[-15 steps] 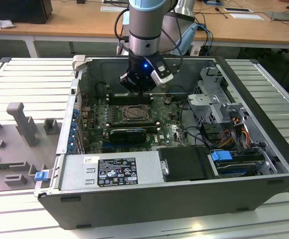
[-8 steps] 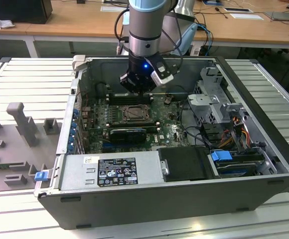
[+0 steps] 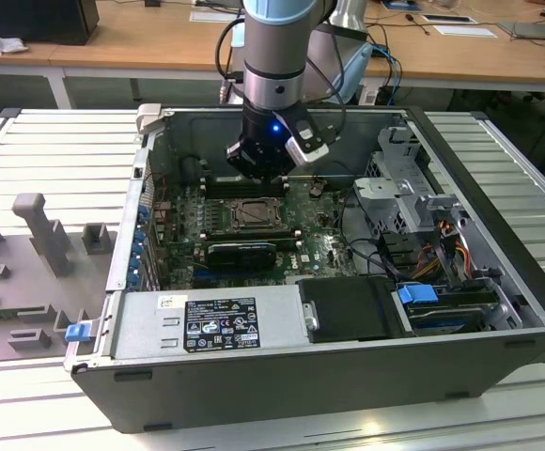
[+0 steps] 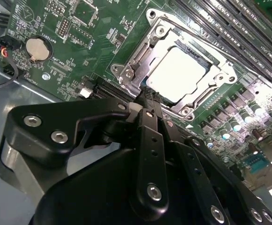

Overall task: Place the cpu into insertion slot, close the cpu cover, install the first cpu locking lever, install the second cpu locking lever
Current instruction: 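Install the second cpu locking lever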

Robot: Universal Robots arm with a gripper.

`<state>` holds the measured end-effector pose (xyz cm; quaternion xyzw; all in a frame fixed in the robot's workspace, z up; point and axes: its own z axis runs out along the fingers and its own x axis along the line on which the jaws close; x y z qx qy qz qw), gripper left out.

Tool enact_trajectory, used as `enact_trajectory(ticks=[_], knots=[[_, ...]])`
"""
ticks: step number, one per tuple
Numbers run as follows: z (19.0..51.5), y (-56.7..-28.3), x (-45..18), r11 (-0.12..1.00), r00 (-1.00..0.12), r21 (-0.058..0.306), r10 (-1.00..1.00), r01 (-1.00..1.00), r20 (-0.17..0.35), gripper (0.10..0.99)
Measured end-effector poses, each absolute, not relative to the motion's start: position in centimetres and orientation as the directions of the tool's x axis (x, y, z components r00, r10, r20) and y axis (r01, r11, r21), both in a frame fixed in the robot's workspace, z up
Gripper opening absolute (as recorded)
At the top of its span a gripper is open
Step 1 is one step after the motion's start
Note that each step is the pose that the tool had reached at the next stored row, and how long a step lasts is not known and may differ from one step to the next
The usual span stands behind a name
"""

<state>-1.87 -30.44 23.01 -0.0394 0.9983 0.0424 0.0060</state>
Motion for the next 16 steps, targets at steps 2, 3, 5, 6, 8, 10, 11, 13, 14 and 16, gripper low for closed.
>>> enact_trajectory(ticks=[2,3,5,6,8,10,11,13,14,16], knots=[[23.1,-30.5,-1.9,0.993,-0.997,0.084,-0.078,-0.079,-0.015,0.106],[23.1,-30.6,-1.9,0.993,-0.997,0.084,-0.078,-0.079,-0.015,0.106],[23.1,-30.9,-1.9,0.993,-0.997,0.084,-0.078,-0.079,-0.015,0.106],[23.1,-31.1,-1.9,0.993,-0.997,0.084,-0.078,-0.079,-0.015,0.106],[23.1,-31.4,-1.9,0.993,-0.997,0.084,-0.078,-0.079,-0.015,0.106],[23.1,-32.0,-1.9,0.993,-0.997,0.084,-0.078,-0.079,-0.015,0.106],[23.1,-32.1,-1.9,0.993,-0.997,0.084,-0.078,-0.079,-0.015,0.106],[23.1,-32.5,-1.9,0.993,-0.997,0.084,-0.078,-0.079,-0.015,0.106],[23.1,-32.6,-1.9,0.993,-0.997,0.084,-0.078,-0.079,-0.015,0.106],[23.1,-32.9,-1.9,0.993,-0.997,0.084,-0.078,-0.079,-0.015,0.106]])
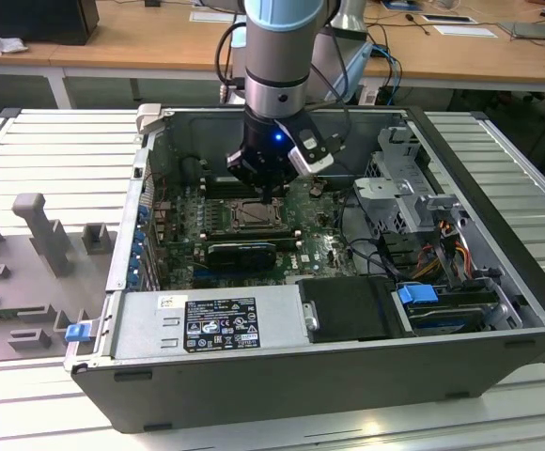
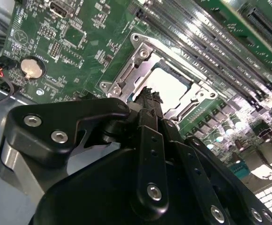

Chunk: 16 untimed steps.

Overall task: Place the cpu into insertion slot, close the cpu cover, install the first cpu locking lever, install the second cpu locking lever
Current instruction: 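Install the second cpu locking lever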

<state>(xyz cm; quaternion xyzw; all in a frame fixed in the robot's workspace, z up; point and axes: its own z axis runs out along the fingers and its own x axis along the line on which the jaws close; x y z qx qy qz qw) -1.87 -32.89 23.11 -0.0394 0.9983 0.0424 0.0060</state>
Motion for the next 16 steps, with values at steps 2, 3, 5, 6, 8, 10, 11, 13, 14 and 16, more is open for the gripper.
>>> enact_trajectory(ticks=[2,3,5,6,8,10,11,13,14,16], knots=[[23.1,-33.3,-1.9,0.993,-0.997,0.084,-0.078,-0.079,-0.015,0.106],[23.1,-33.5,-1.9,0.993,-0.997,0.084,-0.078,-0.079,-0.015,0.106],[23.1,-33.7,-1.9,0.993,-0.997,0.084,-0.078,-0.079,-0.015,0.106],[23.1,-33.7,-1.9,0.993,-0.997,0.084,-0.078,-0.079,-0.015,0.106],[23.2,-33.8,-1.9,0.993,-0.997,0.084,-0.078,-0.079,-0.015,0.106],[23.6,-33.8,-1.9,0.993,-0.997,0.084,-0.078,-0.079,-0.015,0.106],[23.9,-33.9,-1.9,0.993,-0.997,0.084,-0.078,-0.079,-0.015,0.106],[23.9,-34.0,-1.9,0.993,-0.997,0.084,-0.078,-0.079,-0.015,0.106],[23.9,-34.3,-1.9,0.993,-0.997,0.084,-0.078,-0.079,-0.015,0.106],[23.9,-34.9,-1.9,0.993,-0.997,0.084,-0.078,-0.079,-0.015,0.106]])
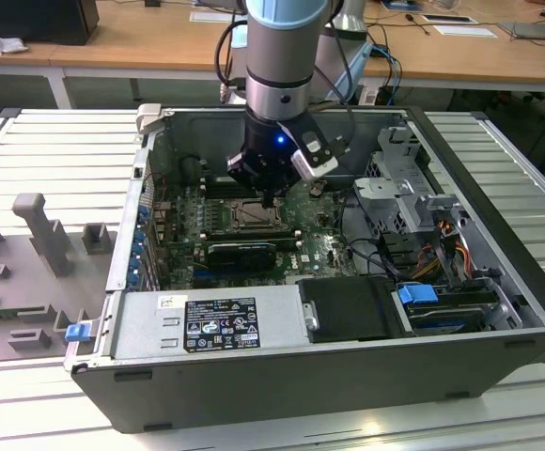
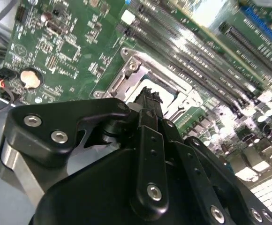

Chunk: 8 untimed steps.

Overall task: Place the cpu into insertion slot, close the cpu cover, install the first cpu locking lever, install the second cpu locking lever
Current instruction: 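Install the second cpu locking lever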

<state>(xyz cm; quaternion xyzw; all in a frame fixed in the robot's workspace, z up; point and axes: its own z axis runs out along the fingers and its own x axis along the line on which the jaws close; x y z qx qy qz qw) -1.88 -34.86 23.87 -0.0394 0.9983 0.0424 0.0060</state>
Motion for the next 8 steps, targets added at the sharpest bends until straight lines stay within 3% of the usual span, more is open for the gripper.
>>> enact_trajectory(ticks=[8], knots=[[23.6,-37.0,-2.3,0.993,-0.997,0.091,-0.078,-0.078,-0.009,0.106]])
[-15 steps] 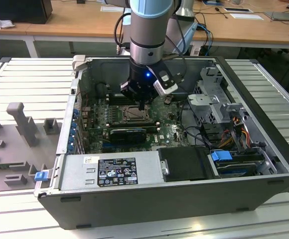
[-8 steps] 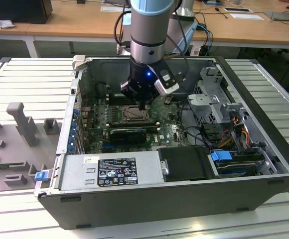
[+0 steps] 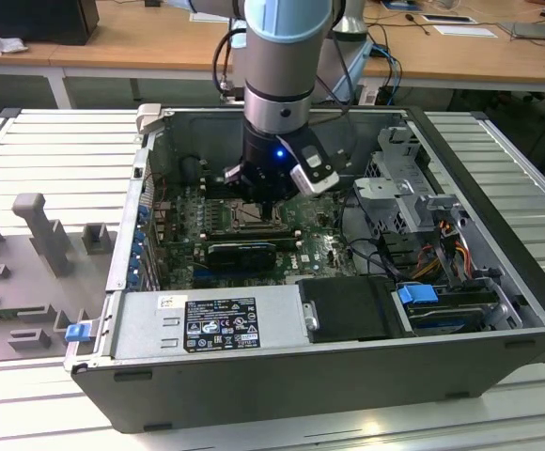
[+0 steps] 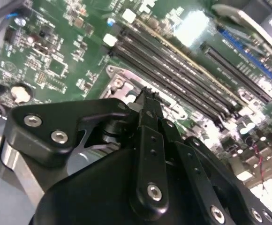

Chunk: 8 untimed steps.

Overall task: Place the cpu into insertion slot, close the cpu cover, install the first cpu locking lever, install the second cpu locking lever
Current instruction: 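Install the second cpu locking lever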

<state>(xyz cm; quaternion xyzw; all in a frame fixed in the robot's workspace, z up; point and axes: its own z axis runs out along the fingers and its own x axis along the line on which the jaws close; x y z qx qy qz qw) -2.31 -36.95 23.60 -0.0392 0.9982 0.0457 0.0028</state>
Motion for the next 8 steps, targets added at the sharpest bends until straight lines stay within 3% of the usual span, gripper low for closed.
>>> enact_trajectory(ticks=[8], knots=[[23.1,-37.7,-5.1,0.99,-0.996,0.108,-0.085,-0.085,-0.011,0.106]])
